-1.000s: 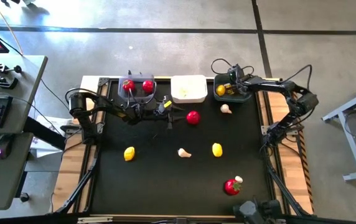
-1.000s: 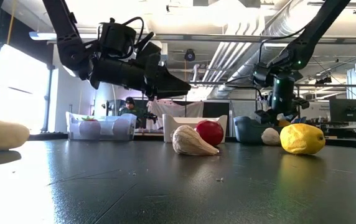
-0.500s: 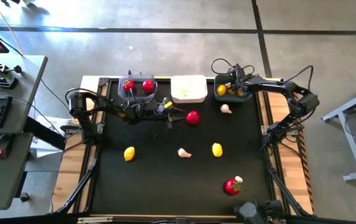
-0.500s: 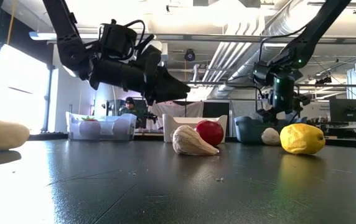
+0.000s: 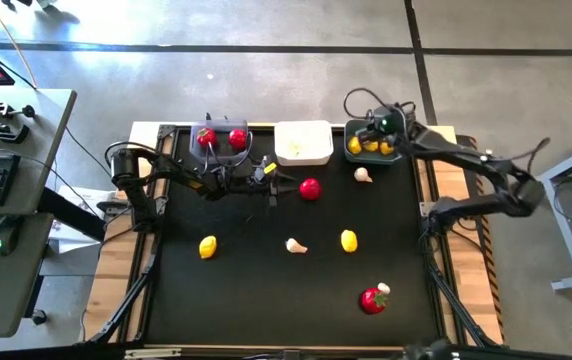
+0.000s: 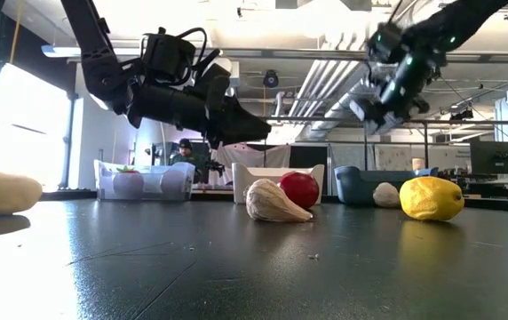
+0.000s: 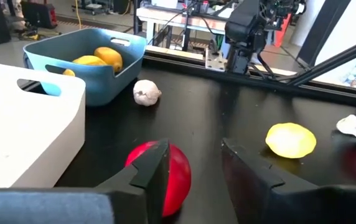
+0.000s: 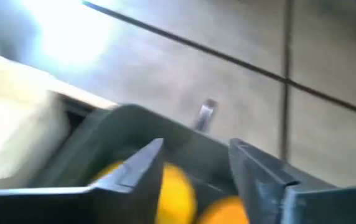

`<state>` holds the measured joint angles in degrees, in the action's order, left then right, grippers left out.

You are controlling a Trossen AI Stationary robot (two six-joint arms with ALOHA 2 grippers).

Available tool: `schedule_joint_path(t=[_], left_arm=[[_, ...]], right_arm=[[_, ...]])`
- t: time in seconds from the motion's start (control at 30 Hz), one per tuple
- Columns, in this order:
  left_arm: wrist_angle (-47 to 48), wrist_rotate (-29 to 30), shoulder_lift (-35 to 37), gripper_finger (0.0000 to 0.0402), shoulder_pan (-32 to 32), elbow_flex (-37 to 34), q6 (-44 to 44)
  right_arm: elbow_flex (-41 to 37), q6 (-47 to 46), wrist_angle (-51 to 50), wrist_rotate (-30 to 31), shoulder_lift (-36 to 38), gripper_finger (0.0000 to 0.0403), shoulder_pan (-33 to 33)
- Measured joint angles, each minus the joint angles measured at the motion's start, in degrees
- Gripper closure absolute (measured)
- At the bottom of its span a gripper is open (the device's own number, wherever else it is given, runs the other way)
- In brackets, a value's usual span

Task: Sort produce into baskets
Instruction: Put the tomato into the black bin

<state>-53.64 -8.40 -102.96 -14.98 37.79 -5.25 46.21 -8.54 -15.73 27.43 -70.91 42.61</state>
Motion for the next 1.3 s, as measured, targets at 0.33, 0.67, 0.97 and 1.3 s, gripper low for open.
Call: schedule_joint_path(t=[0.33,0.67,0.97,1.3], left_arm=[[0.04,-0.8,0.0,0.0334,0.0,0.01,1.37],[0.23,-6.9,0.0,0.0391,0.03,0.01,3.69],[0.65,-7.01,0.0,0.0393,0.11,0.01,5.41],[4.84,-6.36,0.0,0.0343,0.11,0.01,5.5]], right_arm=[[-8.06,-5.48,9.41,-3.28,4.72,0.0392,-19.29],[-16.2,-17.36,21.32,-3.33,4.5,0.0383,-35.04],[-16.74,-17.13,25.86,-2.48,-0.79,0.0275,-40.65],[-15.98,-14.05,39.63,0.06,-14.05,0.0117,-40.56]])
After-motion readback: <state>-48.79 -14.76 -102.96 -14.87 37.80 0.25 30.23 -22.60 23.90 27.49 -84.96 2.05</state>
